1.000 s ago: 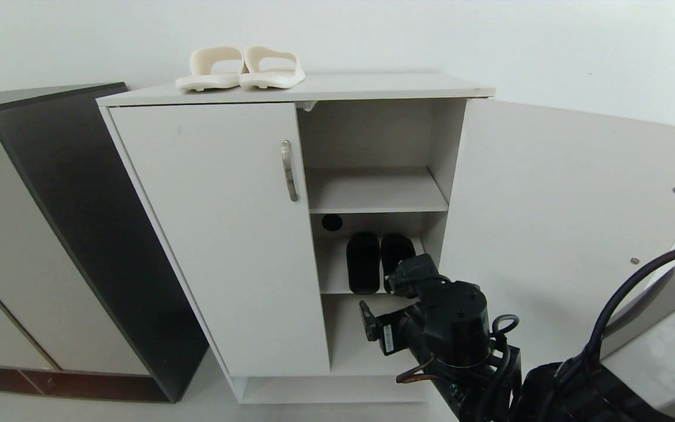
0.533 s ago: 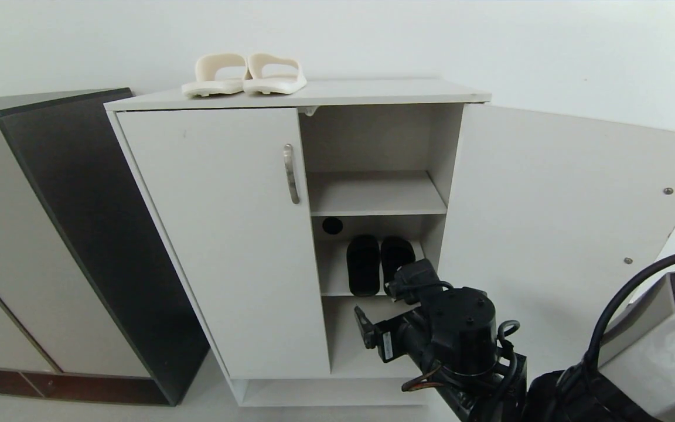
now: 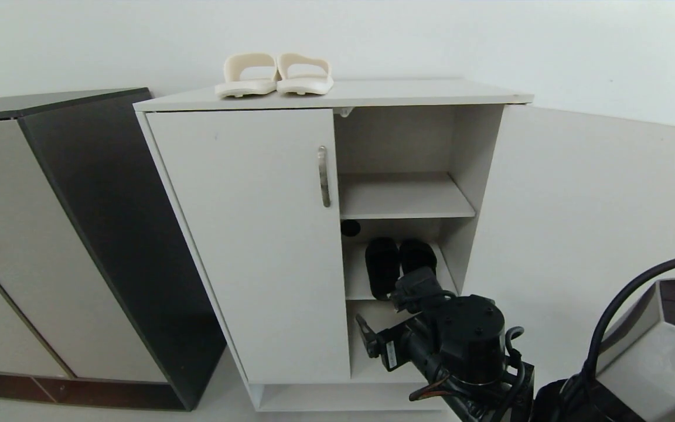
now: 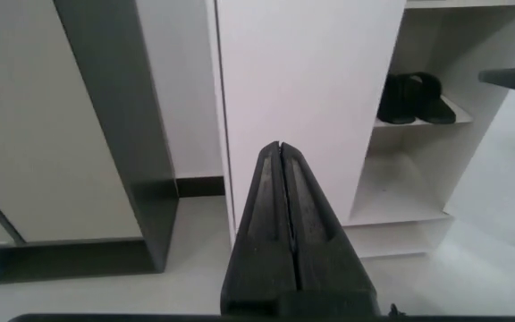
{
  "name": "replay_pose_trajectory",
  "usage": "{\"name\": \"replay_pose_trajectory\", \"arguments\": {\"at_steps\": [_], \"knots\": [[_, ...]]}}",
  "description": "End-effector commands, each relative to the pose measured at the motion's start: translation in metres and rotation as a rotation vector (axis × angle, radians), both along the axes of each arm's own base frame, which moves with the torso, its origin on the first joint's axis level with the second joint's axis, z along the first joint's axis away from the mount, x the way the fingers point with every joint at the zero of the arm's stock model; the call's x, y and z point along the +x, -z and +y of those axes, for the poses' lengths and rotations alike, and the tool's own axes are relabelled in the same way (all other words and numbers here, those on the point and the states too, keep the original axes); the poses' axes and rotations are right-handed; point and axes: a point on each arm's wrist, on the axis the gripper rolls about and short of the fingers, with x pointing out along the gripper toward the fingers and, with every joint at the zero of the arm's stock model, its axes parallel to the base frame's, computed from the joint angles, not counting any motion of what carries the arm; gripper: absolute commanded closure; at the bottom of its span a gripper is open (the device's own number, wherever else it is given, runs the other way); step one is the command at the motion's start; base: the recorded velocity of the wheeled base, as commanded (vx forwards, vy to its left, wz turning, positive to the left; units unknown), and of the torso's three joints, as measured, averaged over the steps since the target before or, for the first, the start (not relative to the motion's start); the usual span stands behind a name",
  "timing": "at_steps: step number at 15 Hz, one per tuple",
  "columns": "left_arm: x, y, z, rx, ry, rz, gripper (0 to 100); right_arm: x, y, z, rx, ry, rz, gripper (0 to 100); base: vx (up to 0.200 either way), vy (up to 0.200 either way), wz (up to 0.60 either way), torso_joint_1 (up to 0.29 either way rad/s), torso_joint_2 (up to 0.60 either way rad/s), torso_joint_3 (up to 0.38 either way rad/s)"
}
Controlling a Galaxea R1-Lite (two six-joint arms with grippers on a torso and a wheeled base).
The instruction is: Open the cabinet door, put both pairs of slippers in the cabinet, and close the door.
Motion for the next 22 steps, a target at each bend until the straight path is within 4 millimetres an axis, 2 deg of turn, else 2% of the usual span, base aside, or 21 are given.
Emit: {"name": "replay_pose_trajectory", "arguments": {"at_steps": [1, 4, 10, 13, 22], "knots": [[0.0, 0.0, 0.0, 0.0, -0.001, 0.003, 100, 0.0, 0.002, 0.001, 0.0, -0.002, 0.0, 0, 0.0, 0.2, 0.0, 0.002, 0.0, 0.012], [0.0, 0.0, 0.0, 0.0, -0.001, 0.001, 100, -0.001, 0.006, -0.001, -0.01, 0.0, 0.008, 0, 0.0, 0.2, 0.0, 0.001, 0.0, 0.004], [0.0, 0.0, 0.0, 0.0, -0.001, 0.001, 100, 0.012, 0.01, -0.009, -0.012, 0.039, 0.009, 0, 0.0, 0.2, 0.0, 0.001, 0.0, 0.002], [0.0, 0.0, 0.0, -0.002, -0.003, 0.001, 100, 0.019, 0.018, -0.013, -0.047, 0.057, 0.005, 0, 0.0, 0.0, 0.0, 0.0, 0.0, 0.0], [0.0, 0.0, 0.0, -0.01, -0.004, 0.001, 100, 0.021, 0.026, -0.015, -0.053, 0.06, -0.052, 0, 0.0, 0.0, 0.0, 0.0, 0.0, 0.0]]}}
